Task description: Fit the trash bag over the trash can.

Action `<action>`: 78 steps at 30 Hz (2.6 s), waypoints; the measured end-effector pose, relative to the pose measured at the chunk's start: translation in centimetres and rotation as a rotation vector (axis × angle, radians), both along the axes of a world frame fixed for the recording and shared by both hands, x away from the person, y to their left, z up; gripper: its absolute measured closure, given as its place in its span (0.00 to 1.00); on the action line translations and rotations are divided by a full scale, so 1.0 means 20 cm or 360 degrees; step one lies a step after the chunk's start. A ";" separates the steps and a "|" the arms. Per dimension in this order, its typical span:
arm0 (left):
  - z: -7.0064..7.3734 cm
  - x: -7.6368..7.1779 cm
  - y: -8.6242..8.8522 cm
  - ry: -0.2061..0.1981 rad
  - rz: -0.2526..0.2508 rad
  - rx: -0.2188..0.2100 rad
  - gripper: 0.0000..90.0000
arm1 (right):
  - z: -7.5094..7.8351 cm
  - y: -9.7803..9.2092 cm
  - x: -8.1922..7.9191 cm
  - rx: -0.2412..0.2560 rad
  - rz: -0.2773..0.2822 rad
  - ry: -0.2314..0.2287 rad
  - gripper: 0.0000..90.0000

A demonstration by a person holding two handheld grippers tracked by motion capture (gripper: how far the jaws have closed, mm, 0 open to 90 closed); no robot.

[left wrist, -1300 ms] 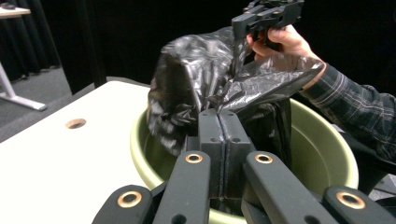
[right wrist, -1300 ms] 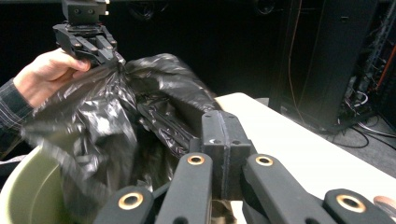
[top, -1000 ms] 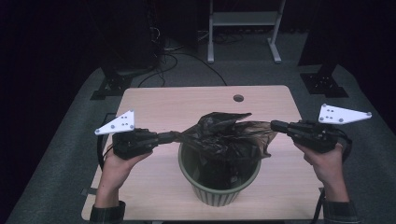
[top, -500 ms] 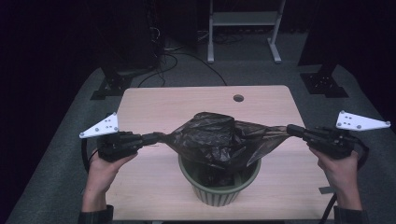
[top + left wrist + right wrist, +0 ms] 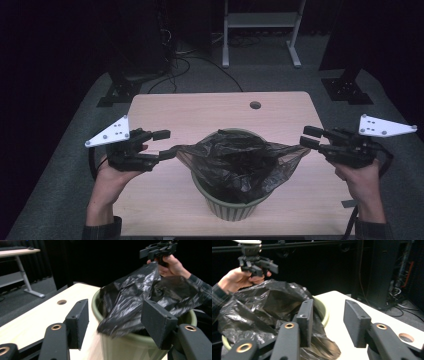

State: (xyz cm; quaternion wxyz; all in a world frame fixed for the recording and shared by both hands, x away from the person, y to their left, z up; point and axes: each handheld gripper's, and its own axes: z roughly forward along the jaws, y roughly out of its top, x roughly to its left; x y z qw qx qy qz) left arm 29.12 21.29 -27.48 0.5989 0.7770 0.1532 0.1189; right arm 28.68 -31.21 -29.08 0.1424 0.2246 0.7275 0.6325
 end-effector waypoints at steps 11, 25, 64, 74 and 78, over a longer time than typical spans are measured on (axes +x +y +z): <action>0.01 0.04 -0.20 -0.0028 -0.0140 0.0033 0.36 | 0.00 0.12 0.03 -0.0050 0.0109 0.0023 0.58; -0.11 0.10 -0.29 0.0035 -0.0102 0.0225 0.79 | 0.00 0.13 0.03 -0.0081 0.0089 0.0009 0.50; -0.27 0.31 -0.18 0.0165 0.0198 0.0057 0.99 | -0.19 0.15 0.33 -0.0110 -0.0132 0.0158 1.00; -0.38 0.36 -0.18 0.0279 0.0254 0.0147 1.00 | -0.29 0.19 0.40 -0.0214 -0.0226 0.0236 1.00; -0.42 0.36 -0.17 0.0314 0.0262 0.0184 1.00 | -0.34 0.18 0.41 -0.0245 -0.0240 0.0266 1.00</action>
